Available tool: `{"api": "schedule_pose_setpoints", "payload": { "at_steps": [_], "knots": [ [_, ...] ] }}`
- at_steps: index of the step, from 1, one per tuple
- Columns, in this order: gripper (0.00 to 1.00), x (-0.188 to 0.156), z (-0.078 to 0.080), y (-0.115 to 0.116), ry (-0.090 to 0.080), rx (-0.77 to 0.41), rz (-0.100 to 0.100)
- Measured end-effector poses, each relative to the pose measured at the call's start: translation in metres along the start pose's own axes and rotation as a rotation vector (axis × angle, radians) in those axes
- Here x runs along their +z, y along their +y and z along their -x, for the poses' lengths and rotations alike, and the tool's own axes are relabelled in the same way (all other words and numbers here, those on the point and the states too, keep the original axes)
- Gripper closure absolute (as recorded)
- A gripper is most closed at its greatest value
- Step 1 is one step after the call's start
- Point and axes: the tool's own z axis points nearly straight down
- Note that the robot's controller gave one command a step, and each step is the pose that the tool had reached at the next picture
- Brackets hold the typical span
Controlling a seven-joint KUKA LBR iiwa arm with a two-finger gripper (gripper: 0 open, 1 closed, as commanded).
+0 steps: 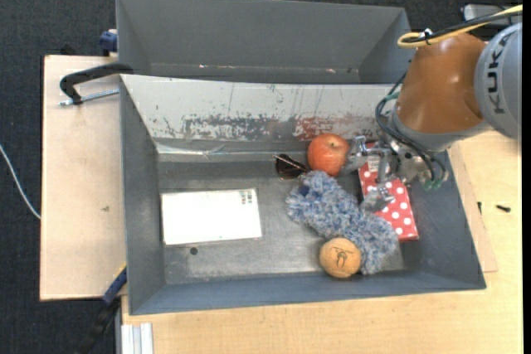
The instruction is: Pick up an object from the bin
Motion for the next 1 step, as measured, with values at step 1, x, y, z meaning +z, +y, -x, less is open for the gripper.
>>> {"api": "schedule_pose_setpoints", "payload": {
  "at_steps": [1],
  "knots": [
    [0.0, 0.0004, -0.0003, 0.0002, 0.001, 0.0, 0.0]
  ]
}}
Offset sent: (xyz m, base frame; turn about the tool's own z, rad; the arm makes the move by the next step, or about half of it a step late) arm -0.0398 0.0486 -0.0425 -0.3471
